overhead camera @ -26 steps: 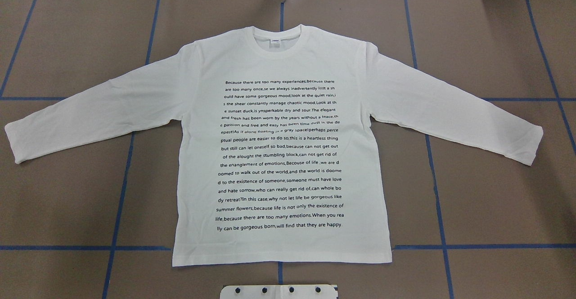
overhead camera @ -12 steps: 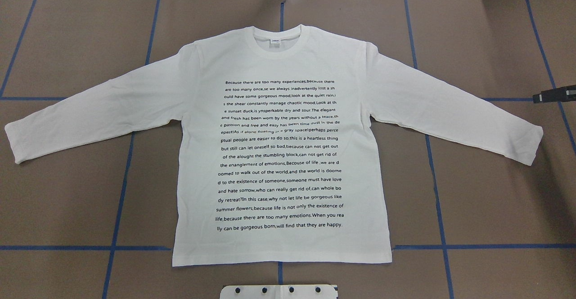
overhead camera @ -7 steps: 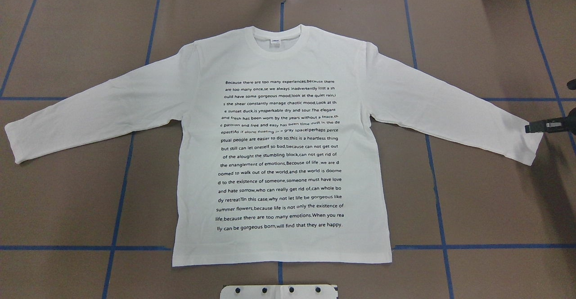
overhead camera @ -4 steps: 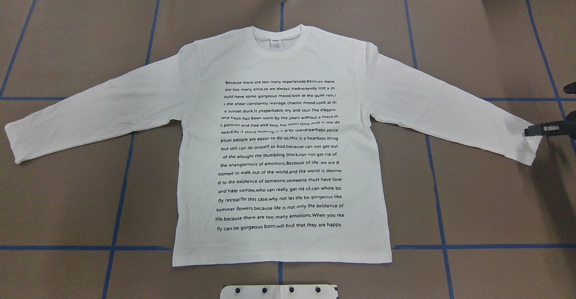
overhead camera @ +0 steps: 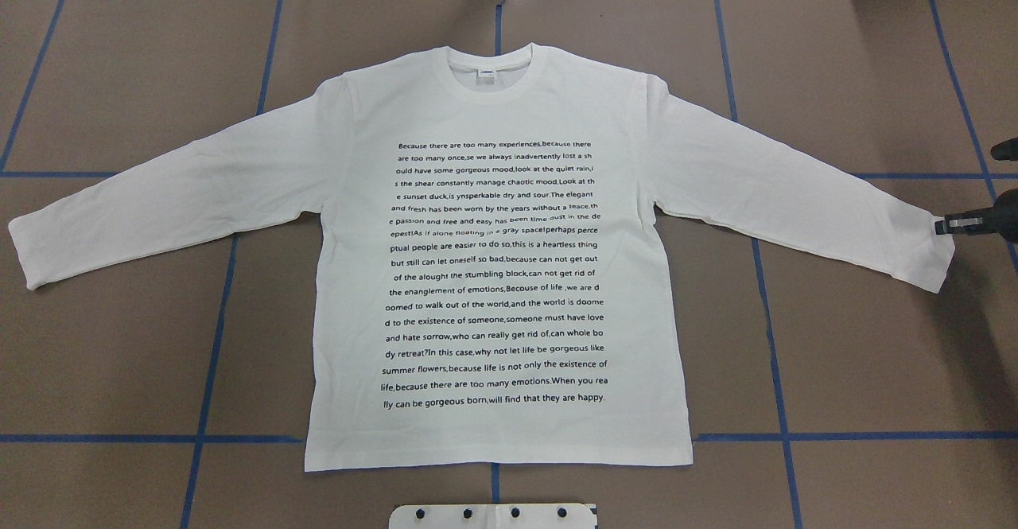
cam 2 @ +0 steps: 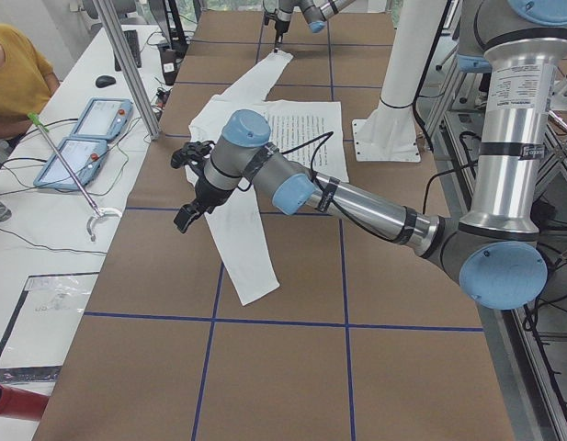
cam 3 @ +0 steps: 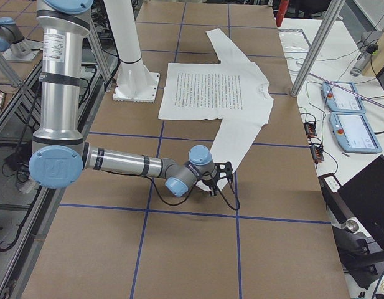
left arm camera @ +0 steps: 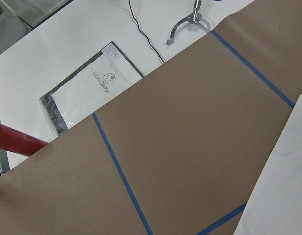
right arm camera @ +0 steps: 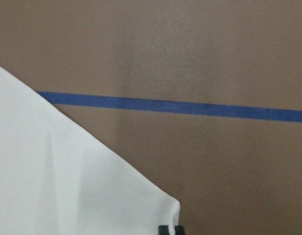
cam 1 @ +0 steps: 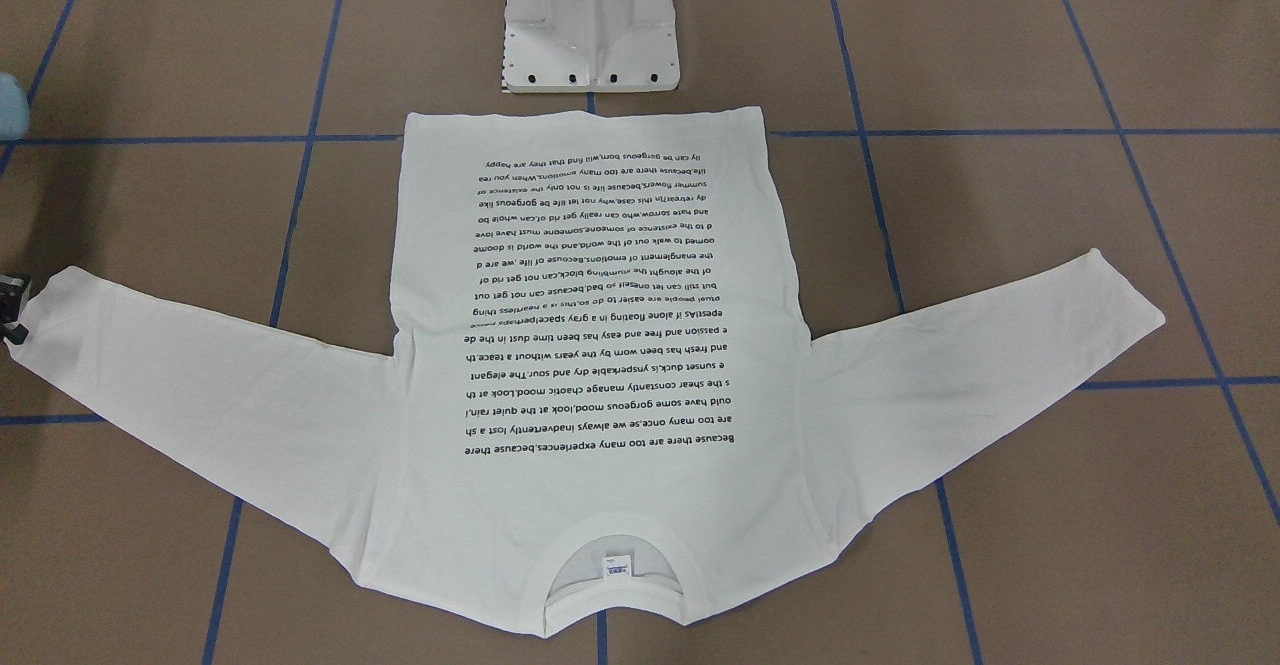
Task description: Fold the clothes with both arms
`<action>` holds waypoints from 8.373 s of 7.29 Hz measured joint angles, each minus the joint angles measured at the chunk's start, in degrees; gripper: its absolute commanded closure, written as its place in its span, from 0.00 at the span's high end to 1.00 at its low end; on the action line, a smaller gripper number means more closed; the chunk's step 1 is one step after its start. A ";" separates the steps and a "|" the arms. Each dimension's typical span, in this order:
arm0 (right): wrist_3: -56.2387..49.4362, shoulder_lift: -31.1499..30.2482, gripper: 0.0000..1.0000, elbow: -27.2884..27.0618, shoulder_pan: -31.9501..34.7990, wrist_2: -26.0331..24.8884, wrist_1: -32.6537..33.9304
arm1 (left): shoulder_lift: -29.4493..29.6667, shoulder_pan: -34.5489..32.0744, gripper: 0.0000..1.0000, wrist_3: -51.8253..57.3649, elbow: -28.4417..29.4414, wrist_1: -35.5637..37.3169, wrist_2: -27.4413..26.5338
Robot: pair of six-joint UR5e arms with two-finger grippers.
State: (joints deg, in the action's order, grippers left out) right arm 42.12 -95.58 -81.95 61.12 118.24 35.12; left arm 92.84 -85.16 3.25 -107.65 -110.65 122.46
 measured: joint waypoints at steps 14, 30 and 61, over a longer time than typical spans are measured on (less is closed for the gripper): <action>28.80 58.83 0.00 -11.45 -17.53 -28.52 61.72 | -0.01 0.00 1.00 -0.53 1.48 0.00 -0.39; 2.98 35.41 1.00 -30.98 -9.17 -6.78 66.74 | -10.15 23.98 1.00 -26.49 17.32 -38.50 -5.27; -1.25 24.17 1.00 -32.41 -5.22 -1.78 55.73 | 47.86 53.02 0.00 -77.73 26.13 -16.47 -28.54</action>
State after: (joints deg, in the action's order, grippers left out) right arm 40.87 -71.41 -114.36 55.90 116.46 90.85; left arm 140.70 -32.15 -74.48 -81.52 -127.12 93.92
